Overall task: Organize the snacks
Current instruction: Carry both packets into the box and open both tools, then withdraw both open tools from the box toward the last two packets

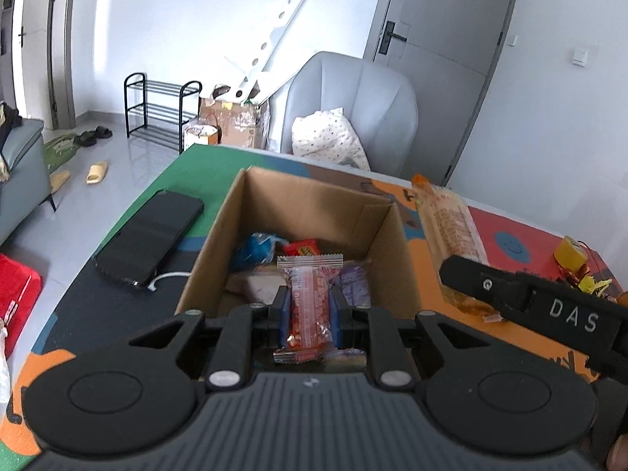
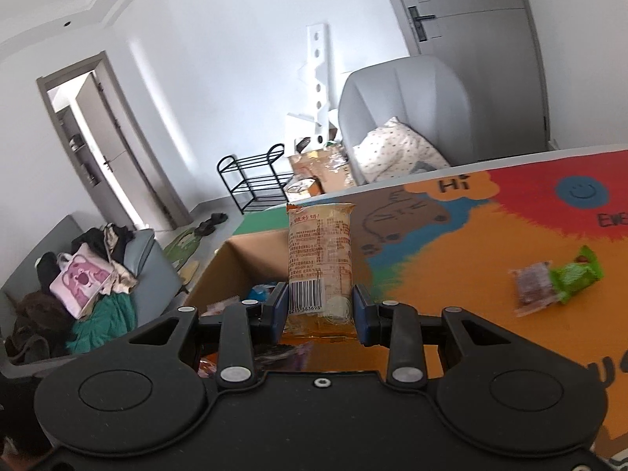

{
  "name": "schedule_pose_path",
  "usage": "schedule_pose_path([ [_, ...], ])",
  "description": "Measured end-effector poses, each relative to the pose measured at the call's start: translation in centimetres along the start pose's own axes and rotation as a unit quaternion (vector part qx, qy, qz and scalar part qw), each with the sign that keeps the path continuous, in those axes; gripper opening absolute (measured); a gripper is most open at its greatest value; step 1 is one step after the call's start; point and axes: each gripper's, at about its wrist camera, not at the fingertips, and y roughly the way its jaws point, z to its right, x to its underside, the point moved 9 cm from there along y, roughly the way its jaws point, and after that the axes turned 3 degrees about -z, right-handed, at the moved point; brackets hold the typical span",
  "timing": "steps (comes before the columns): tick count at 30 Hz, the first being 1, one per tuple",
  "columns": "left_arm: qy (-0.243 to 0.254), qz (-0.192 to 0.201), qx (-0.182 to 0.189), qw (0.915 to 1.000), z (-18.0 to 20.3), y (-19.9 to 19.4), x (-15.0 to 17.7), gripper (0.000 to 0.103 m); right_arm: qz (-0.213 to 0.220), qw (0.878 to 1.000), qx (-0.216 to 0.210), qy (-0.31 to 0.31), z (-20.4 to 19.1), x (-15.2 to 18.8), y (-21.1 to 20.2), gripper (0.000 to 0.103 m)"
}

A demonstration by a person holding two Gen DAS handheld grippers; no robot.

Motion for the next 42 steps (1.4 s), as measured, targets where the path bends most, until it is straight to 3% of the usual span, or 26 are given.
schedule_pose_path([
  [13,-0.027,0.007,0.0,0.9996,-2.8,-1.5,-0.7,0.028,-0.012,1.0,-0.006,-0.015,-2.7,0.2,1.0,0.033],
  [19,-0.038,0.012,0.005,0.9992,-3.7,-1.8,-1.1,0.045,-0.023,0.999,-0.024,-0.021,-4.2,0.4,1.7,0.034],
  [20,-0.04,0.013,0.003,0.9991,-3.8,-1.8,-1.1,0.048,-0.026,0.999,-0.026,-0.016,-4.1,0.4,1.7,0.041],
  [23,-0.048,0.016,0.006,0.9987,-4.3,-2.0,-1.1,0.06,-0.018,1.0,-0.007,-0.002,-3.1,0.1,1.2,0.058],
  [26,-0.052,0.019,0.007,0.9984,-4.3,-2.1,-1.1,0.072,-0.013,1.0,0.005,0.014,-1.6,-0.1,0.3,0.058],
  [31,-0.045,0.026,0.014,0.9986,-2.9,-2.2,-1.0,0.081,-0.002,0.999,0.03,0.031,1.3,-0.2,-1.7,0.061],
  [42,-0.013,0.022,0.049,0.9985,2.5,-1.6,-0.3,0.087,0.02,0.994,0.076,0.081,8.1,0.6,-6.1,0.074],
])
